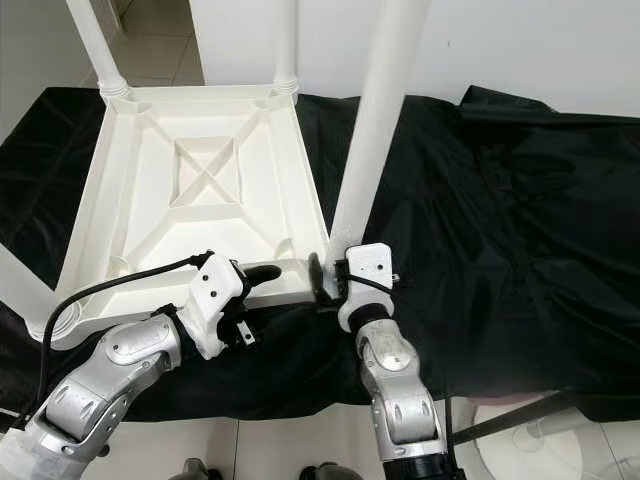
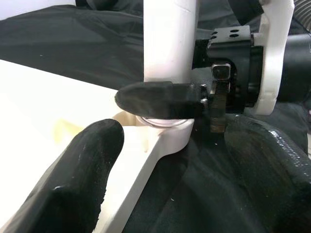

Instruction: Building children table

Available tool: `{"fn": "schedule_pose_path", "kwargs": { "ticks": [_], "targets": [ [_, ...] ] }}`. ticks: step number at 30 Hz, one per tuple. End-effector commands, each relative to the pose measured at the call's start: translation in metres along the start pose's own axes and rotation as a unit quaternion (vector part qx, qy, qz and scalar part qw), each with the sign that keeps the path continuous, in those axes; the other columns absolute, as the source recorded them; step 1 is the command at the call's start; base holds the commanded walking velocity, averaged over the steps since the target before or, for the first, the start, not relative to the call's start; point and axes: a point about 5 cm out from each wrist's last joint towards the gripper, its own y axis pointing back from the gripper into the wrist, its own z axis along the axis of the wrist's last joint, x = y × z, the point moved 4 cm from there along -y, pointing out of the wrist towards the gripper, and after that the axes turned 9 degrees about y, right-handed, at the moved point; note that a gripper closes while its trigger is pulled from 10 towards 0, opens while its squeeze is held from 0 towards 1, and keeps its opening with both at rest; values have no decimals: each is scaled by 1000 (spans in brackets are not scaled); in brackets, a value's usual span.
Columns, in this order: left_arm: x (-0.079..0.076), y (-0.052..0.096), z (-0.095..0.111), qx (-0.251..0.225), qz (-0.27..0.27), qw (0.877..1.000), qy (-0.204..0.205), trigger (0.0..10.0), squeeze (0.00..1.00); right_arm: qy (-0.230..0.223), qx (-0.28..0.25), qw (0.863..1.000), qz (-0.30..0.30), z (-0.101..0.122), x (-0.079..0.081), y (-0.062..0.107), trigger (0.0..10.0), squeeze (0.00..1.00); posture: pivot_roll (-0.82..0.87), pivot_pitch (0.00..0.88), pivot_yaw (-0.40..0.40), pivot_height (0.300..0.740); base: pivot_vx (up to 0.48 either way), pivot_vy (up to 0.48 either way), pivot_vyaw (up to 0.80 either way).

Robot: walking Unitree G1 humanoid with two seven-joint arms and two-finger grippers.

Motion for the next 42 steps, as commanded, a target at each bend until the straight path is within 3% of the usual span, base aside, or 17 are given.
{"fn": "schedule_pose_path", "kwargs": {
  "ticks": [1,8,11,19,20,21,22,32,33,34,42],
  "targets": [
    [-6,1,-2,4,-32,999,1,10000,0,6,-8,1000,14,2,-6,2,10000,0,-26,79,-61,740,0,0,0],
    [-5,2,-2,5,-28,1000,-1,10000,0,49,-33,994,97,9,-14,3,10000,0,-21,74,-60,740,0,0,0],
    [-10,4,-3,6,-39,999,0,10000,0,65,-50,983,166,13,-10,2,10000,0,-16,71,-54,740,0,0,0],
    [-13,4,-1,9,-49,999,-4,10000,0,66,-50,966,245,7,-9,-9,10000,0,-4,70,-44,740,0,0,0],
    [-13,4,-1,8,-48,999,-4,10000,0,68,-48,965,250,5,-9,-11,4627,0,0,68,-42,740,0,0,0],
    [-13,4,-1,8,-48,999,-4,10000,0,68,-48,965,250,5,-9,-11,4627,0,0,68,-42,740,0,0,0],
    [-12,4,-1,8,-47,999,-4,10000,0,69,-46,964,254,2,-11,-12,0,0,2,68,-40,740,0,0,0],
    [-12,5,0,9,-47,999,-4,10000,0,64,-30,963,259,-9,-19,-11,0,0,-1,76,-31,740,0,0,0],
    [-12,5,0,10,-48,999,-4,10000,0,52,-29,966,250,-10,-21,-12,3765,0,-5,78,-30,740,0,0,0],
    [-12,5,0,10,-49,999,-2,10000,0,41,-30,970,238,-10,-23,-12,10000,0,-8,81,-29,740,0,0,0],
    [-13,5,-1,11,-51,999,0,10000,0,21,-28,977,211,-9,-22,-12,10000,0,-13,86,-31,740,0,0,0]
  ]
}}
